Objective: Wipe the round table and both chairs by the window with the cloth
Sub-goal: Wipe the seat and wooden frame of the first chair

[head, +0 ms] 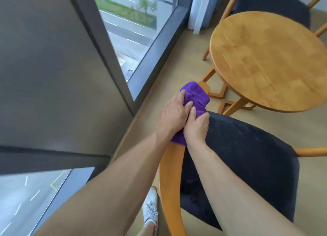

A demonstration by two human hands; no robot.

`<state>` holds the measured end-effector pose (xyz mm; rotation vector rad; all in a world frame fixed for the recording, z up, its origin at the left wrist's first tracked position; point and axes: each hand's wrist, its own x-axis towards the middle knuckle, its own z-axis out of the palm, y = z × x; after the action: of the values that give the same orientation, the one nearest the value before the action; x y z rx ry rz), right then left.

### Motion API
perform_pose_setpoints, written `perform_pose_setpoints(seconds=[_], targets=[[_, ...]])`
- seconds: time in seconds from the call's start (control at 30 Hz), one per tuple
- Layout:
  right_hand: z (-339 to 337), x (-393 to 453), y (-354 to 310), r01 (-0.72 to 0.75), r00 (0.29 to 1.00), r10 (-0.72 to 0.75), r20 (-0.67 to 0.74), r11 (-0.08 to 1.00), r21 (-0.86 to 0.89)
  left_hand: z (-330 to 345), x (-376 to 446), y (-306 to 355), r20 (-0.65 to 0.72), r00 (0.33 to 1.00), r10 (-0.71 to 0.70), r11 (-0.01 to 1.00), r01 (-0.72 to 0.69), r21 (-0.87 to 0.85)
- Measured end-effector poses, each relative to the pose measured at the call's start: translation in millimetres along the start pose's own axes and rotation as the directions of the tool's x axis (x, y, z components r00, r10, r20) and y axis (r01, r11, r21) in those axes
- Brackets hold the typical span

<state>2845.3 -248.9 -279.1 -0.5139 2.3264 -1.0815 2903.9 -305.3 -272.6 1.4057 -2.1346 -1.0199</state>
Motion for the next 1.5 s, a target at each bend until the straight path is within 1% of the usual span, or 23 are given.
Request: perform_pose_setpoints(seconds=[0.13, 0.2, 0.3, 0.4, 0.5, 0.6, 0.77, 0.9, 1.0, 1.07, 1.17, 1.23, 1.3, 1.37, 1.4, 1.5], targets=[[2.0, 52.7, -24.3, -0.072, 0.997, 0.07, -0.045, 0.997, -0.036, 7.8, 60.8, 16.4, 0.129, 0.987, 0.094, 0.995, -0.098, 0.026], [0.4, 72.2, -30.2, -0.092, 0.995, 0.091, -0.039, 0.995, -0.046, 11.9, 82.6, 23.1, 0.184, 0.977, 0.106, 0.992, -0.117, 0.054], [-1.8, 83.2, -32.9, -0.088, 0.996, 0.086, -0.024, 0.993, -0.083, 15.1, 94.3, 25.9, 0.182, 0.98, 0.077, 0.989, -0.098, 0.112], [-3.9, 76.9, -32.3, -0.116, 0.993, 0.117, 0.008, 0.989, -0.096, 15.2, 87.4, 25.6, 0.142, 0.99, 0.009, 0.991, -0.028, 0.133], [-4.7, 63.2, -28.1, -0.15, 0.986, 0.155, 0.063, 0.986, -0.072, 11.4, 74.6, 21.6, 0.11, 0.993, -0.051, 0.989, 0.035, 0.144], [-5.2, 45.6, -20.4, -0.144, 0.982, 0.15, 0.118, 0.988, -0.06, 4.5, 56.5, 12.1, 0.094, 0.99, -0.102, 0.988, 0.09, 0.125], [-10.8, 11.4, -4.9, -0.069, 0.972, 0.081, 0.219, 0.996, -0.063, -4.0, 10.2, 3.6, 0.047, 0.986, -0.161, 0.984, 0.157, 0.081], [-20.4, -32.0, 14.4, -0.011, 0.951, 0.042, 0.307, 0.995, -0.1, -9.8, -49.3, -6.5, -0.003, 0.98, -0.199, 0.98, 0.199, -0.019], [-32.6, -67.7, 31.9, 0.047, 0.921, 0.015, 0.389, 0.988, -0.15, -8.4, -102.4, -12.0, -0.06, 0.961, -0.268, 0.961, 0.263, -0.088], [-45.0, -89.7, 44.4, 0.06, 0.887, 0.032, 0.46, 0.981, -0.185, -1.9, -136.9, -12.9, -0.111, 0.937, -0.332, 0.94, 0.318, -0.124], [-66.1, -118.8, 59.9, 0.083, 0.829, 0.074, 0.555, 0.964, -0.252, 12.1, -183.5, -9.2, -0.195, 0.865, -0.462, 0.885, 0.438, -0.155], [-82.7, -134.2, 67.5, 0.144, 0.8, 0.071, 0.596, 0.941, -0.305, 23.2, -211.8, -2.1, -0.212, 0.818, -0.535, 0.842, 0.495, -0.213], [-100.3, -150.1, 75.5, 0.218, 0.762, 0.07, 0.644, 0.908, -0.358, 33.3, -239.6, 6.1, -0.211, 0.785, -0.582, 0.807, 0.524, -0.274], [-118.7, -167.1, 87.2, 0.277, 0.72, 0.103, 0.686, 0.864, -0.42, 41.3, -266.1, 15.5, -0.186, 0.748, -0.637, 0.756, 0.561, -0.336], [-128.3, -174.9, 93.3, 0.296, 0.705, 0.13, 0.698, 0.84, -0.455, 45.1, -278.8, 20.7, -0.148, 0.723, -0.675, 0.716, 0.592, -0.37], [-157.0, -195.0, 107.3, 0.325, 0.671, 0.195, 0.715, 0.79, -0.52, 55.8, -315.2, 39.0, 0.028, 0.608, -0.793, 0.539, 0.722, -0.433]])
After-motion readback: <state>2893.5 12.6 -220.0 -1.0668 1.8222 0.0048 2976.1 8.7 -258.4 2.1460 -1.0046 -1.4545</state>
